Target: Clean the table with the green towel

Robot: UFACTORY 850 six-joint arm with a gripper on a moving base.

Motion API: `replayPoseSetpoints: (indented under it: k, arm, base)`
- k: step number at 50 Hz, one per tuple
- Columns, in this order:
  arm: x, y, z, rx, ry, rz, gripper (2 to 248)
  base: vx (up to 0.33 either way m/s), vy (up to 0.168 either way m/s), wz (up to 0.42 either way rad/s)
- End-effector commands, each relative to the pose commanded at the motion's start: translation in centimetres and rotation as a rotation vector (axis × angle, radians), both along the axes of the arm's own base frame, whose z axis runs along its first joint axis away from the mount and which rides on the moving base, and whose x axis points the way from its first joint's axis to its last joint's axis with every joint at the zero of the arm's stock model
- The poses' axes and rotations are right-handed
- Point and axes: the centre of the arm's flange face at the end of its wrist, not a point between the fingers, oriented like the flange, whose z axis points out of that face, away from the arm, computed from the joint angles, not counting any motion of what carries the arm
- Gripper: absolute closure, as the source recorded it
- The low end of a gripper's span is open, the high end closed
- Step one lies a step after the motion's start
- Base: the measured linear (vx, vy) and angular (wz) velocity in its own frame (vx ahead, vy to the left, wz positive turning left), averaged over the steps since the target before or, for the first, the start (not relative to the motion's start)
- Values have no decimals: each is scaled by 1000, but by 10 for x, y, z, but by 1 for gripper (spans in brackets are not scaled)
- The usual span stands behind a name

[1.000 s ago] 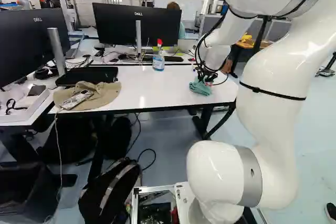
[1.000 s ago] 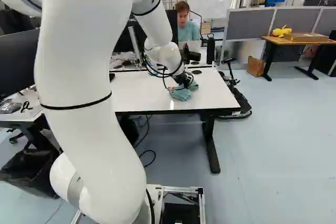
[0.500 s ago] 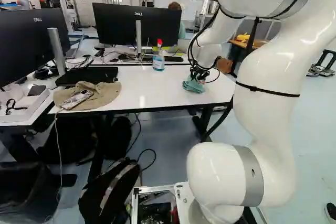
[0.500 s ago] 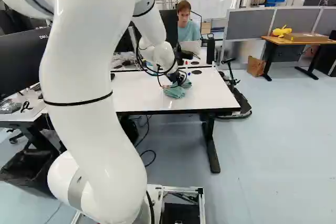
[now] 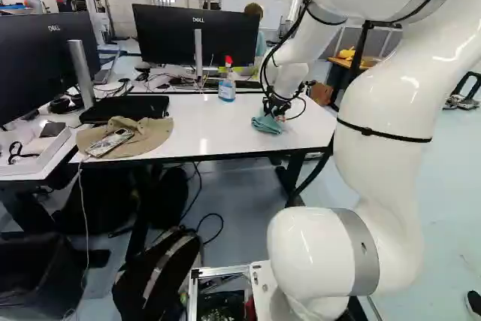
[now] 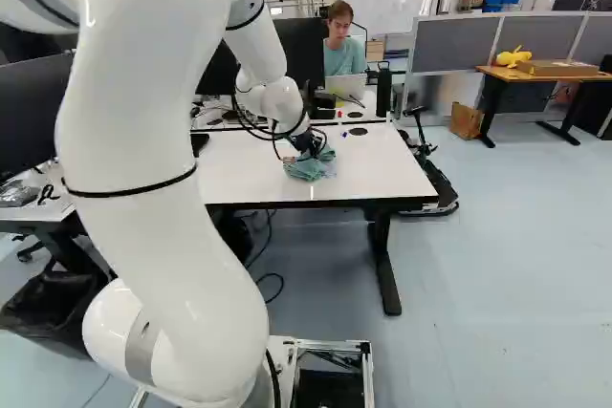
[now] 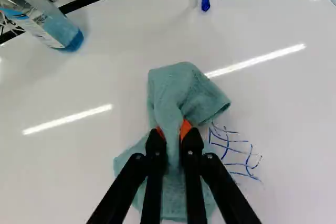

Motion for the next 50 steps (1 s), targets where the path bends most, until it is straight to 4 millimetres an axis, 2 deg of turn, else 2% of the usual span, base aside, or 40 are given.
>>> replayPoseSetpoints:
  k: [10, 22, 39, 50]
  arm:
    - [-18, 8, 0, 1, 7, 12, 204]
    - [-41, 8, 1, 2, 14, 5, 204]
    - [-71, -6, 1, 3, 21, -34, 204]
    - [-75, -23, 1, 3, 21, -72, 204]
  base:
    - [0, 0, 0]
    - [0, 0, 0]
    - [0, 0, 0]
    - [0, 0, 0]
